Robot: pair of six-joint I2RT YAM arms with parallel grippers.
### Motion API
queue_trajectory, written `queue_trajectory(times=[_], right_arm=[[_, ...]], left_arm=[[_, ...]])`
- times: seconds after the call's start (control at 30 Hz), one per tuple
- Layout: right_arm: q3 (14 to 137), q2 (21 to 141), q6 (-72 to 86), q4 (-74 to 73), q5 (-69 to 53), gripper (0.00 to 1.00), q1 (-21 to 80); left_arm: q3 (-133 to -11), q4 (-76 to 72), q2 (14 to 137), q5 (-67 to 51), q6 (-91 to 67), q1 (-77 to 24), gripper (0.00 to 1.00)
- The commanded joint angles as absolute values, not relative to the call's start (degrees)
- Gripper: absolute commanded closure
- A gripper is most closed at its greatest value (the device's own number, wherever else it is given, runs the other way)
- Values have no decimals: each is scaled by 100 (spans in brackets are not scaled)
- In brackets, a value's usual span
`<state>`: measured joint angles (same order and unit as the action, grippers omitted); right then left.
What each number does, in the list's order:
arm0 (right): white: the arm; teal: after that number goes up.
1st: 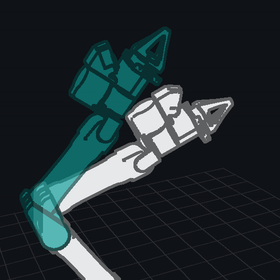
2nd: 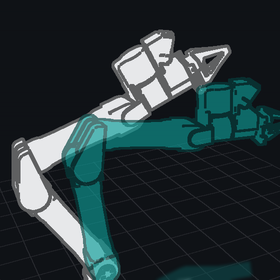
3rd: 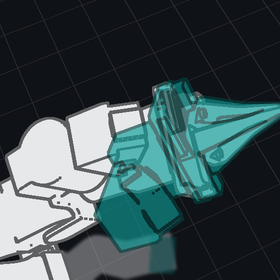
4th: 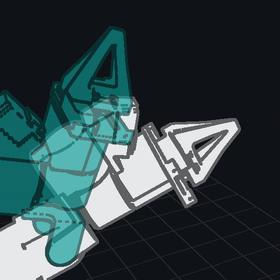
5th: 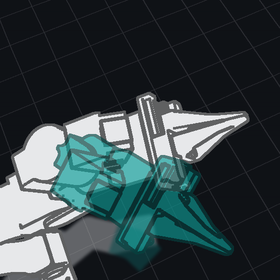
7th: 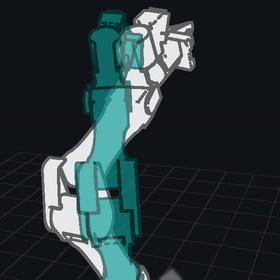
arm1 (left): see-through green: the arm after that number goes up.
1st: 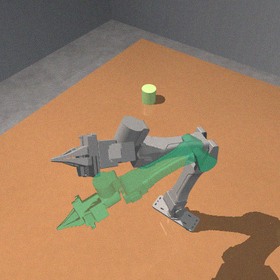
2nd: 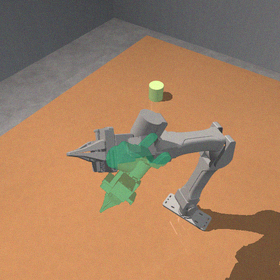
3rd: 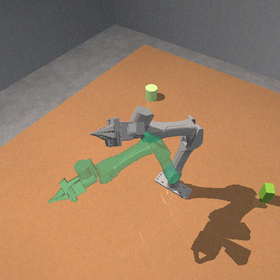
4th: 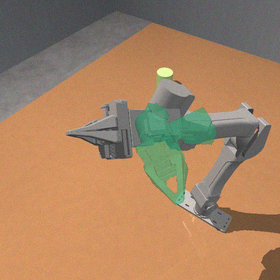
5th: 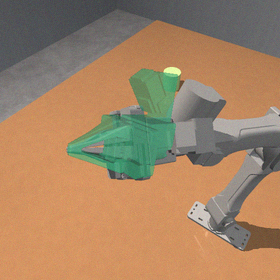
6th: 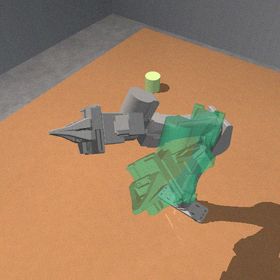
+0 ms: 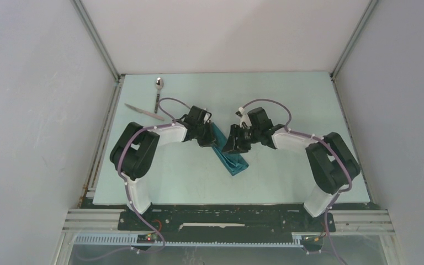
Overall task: Fold the napkin into a case and place the utensils inside
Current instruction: Smooth out the smaller rectangle-folded napkin at the center of the board.
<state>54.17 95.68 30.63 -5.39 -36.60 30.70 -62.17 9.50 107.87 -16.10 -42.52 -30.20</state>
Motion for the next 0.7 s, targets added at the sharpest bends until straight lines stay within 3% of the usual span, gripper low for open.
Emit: queue_trajectory(times=[0.0, 0.2, 0.4, 0.53, 0.67], right_arm=[[5549, 9959, 3697, 231, -4272, 47, 2845], [5371, 10676, 4176, 1002, -4813, 57, 2766], [4684, 11109, 4469, 1983, -5026, 59, 2677], [4596, 10920, 3840, 1445, -4853, 60, 2717], [4703, 10010, 2979, 311, -4323, 55, 2817]], left_arm=[[-5874, 1225, 10785, -1287, -4105, -2908, 100], [-5734, 1039, 10859, -1419, -4154, -2883, 100], [-5595, 912, 10927, -1429, -4184, -2833, 100], [-5544, 877, 10949, -1455, -4167, -2796, 100], [-5526, 853, 10951, -1501, -4160, -2786, 100]])
